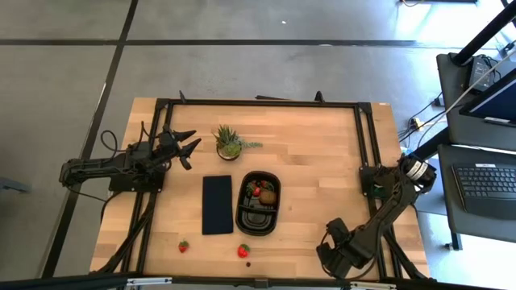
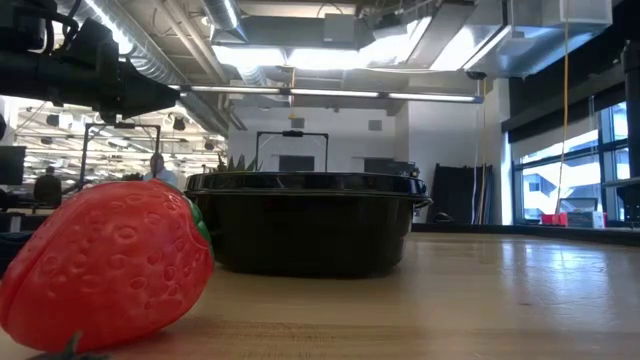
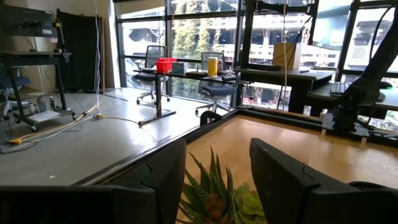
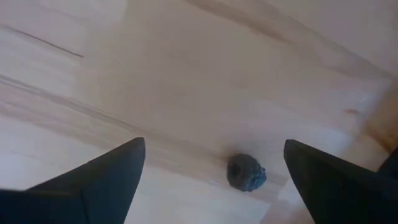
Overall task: Pick and placing Produce into tupperware
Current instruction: Put the black raspberry into the black bin
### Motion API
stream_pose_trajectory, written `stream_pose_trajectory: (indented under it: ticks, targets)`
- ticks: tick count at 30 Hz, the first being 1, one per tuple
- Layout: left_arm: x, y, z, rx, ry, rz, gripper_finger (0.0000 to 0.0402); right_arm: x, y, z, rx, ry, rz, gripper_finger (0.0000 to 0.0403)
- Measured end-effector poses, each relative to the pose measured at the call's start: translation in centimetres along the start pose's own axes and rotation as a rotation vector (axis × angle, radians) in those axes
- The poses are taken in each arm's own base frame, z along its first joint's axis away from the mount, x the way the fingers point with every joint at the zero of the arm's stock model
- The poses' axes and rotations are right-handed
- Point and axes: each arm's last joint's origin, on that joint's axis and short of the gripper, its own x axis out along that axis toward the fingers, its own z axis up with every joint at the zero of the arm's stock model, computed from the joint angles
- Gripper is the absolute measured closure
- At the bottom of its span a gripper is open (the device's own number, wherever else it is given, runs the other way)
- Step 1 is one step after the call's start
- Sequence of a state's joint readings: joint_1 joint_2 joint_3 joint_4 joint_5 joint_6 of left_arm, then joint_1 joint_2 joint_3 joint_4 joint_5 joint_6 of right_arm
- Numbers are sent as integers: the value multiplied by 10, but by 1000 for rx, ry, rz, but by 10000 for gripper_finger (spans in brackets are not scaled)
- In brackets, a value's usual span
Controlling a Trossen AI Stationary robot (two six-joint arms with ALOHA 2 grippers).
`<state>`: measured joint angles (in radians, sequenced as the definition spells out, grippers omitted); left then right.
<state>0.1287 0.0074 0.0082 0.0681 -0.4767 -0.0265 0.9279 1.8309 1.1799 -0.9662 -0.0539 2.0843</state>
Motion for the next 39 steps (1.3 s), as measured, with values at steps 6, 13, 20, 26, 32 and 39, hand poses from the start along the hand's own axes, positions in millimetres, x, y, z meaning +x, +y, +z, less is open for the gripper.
stream_pose_trajectory:
  ticks: [6,13,20,26,32,39]
  targets:
    - [0,0,0,0,0,0,230,9,-4,0,-6,0,-2,20]
    - [0,0,0,0,0,0,230,10,-3,-7,-26,24,39,20]
    - [0,0,0,-1,0,0,230,14,-7,-14,-18,73,-9,20]
    - [0,0,0,-1,0,0,230,15,-7,-14,-20,73,-14,20]
    - [0,0,0,-13,0,0,230,25,-3,-16,-18,72,-23,20]
    - [0,0,0,-24,0,0,230,28,-1,-17,-16,71,-26,26]
